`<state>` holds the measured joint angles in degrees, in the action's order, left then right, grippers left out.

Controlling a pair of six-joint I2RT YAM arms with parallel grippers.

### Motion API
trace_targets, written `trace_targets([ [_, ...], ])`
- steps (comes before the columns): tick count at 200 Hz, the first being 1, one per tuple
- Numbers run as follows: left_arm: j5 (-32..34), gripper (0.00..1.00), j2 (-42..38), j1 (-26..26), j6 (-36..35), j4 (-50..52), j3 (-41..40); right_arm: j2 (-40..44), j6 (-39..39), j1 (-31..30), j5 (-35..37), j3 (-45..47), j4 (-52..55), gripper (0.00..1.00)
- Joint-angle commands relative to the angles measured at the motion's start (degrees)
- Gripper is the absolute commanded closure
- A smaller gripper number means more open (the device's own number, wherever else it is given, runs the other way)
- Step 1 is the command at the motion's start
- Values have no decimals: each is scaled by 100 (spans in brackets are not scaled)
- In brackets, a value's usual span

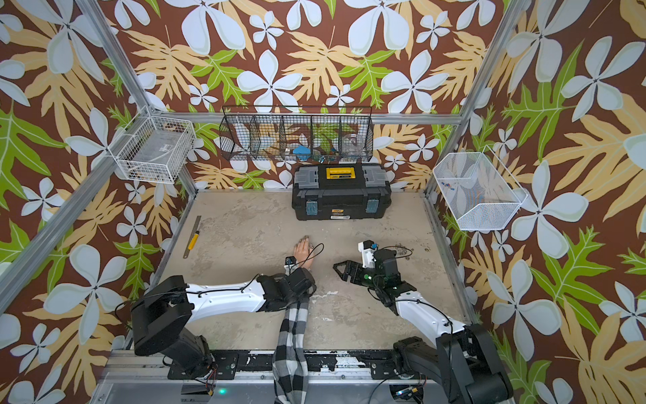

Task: Take off the watch
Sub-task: Adjust the hand at the center of the board.

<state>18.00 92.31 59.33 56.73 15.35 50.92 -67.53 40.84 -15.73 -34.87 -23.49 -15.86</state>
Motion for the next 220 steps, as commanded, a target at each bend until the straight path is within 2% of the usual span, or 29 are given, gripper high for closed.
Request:
trace_targets([
  [1, 105, 82, -114, 9, -222, -137, 48, -188, 465, -41, -590, 38, -789, 10],
  [83, -88, 82, -305, 189, -333, -437, 212, -1090, 1102, -646, -531, -184, -1749, 14],
  [220, -280, 84, -512, 355, -261, -673, 195, -1950, 1612, -853, -573, -657, -2486, 27],
])
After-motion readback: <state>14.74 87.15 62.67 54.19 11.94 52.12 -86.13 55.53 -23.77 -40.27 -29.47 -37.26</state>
